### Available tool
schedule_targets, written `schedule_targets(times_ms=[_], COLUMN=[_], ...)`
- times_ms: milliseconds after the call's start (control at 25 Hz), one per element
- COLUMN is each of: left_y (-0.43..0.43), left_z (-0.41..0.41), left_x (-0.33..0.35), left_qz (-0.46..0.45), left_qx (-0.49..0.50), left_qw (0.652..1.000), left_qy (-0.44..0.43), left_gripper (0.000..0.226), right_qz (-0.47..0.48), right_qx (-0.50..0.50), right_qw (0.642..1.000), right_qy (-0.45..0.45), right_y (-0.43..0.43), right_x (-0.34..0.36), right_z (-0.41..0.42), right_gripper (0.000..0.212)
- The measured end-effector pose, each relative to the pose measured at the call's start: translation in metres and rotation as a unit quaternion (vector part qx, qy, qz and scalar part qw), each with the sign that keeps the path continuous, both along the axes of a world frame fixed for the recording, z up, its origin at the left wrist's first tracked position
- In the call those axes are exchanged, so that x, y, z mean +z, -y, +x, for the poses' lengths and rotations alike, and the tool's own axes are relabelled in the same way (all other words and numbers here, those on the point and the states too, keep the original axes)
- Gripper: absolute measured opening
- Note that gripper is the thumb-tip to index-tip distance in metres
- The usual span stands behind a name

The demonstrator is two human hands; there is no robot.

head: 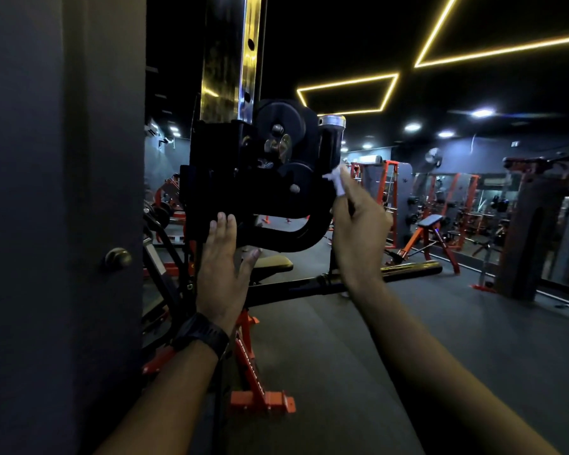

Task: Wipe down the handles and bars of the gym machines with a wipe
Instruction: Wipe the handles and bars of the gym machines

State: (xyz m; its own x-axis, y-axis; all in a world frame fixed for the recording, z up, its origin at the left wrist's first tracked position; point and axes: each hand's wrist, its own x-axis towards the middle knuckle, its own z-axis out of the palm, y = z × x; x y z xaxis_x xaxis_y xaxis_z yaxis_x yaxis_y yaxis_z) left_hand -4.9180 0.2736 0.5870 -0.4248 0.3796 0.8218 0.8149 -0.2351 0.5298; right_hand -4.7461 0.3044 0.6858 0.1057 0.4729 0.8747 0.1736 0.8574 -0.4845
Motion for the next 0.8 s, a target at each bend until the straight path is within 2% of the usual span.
schedule_targets(times_ms=[80, 160, 280, 400, 520, 640, 680, 720, 800], left_y=[0.001, 0.0, -0.001, -0.002, -0.001, -0.002, -0.002, -0.003, -0.004], left_z=[0.0, 0.0, -0.002, -0.001, -0.003, -0.004, -0.003, -0.003, -0.005], left_x=[-0.002, -0.001, -0.002, 0.0, -0.001, -0.002, -0.002, -0.001, 0.0], left_qz=[0.006, 0.007, 0.004, 0.0, 0.006, 0.007, 0.011, 0.011, 0.013], left_qx=[-0.001, 0.0, 0.005, 0.007, 0.005, 0.019, 0.022, 0.022, 0.022], left_qw=[1.0, 1.0, 1.0, 1.0, 1.0, 1.0, 1.0, 1.0, 1.0], left_qy=[-0.008, -0.009, -0.002, 0.001, 0.002, -0.003, -0.002, 0.0, 0.001], left_gripper=[0.071, 0.07, 0.064, 0.061, 0.059, 0.057, 0.056, 0.056, 0.057], right_qz=[0.0, -0.022, -0.122, -0.264, -0.341, -0.448, -0.472, -0.484, -0.494], right_qx=[-0.014, -0.002, 0.039, 0.161, 0.252, 0.334, 0.348, 0.357, 0.403], right_qw=[1.0, 0.998, 0.982, 0.919, 0.85, 0.773, 0.755, 0.738, 0.697], right_qy=[-0.002, -0.062, -0.14, -0.245, -0.312, -0.301, -0.295, -0.304, -0.33], right_y=[0.007, 0.008, 0.013, 0.021, 0.026, 0.023, 0.02, 0.021, 0.024], right_x=[-0.025, -0.03, -0.038, -0.055, -0.047, -0.042, -0.042, -0.042, -0.045], right_z=[-0.002, -0.004, -0.018, -0.03, -0.033, -0.037, -0.039, -0.04, -0.043], right_gripper=[0.029, 0.026, 0.02, 0.023, 0.021, 0.01, 0.019, 0.021, 0.013])
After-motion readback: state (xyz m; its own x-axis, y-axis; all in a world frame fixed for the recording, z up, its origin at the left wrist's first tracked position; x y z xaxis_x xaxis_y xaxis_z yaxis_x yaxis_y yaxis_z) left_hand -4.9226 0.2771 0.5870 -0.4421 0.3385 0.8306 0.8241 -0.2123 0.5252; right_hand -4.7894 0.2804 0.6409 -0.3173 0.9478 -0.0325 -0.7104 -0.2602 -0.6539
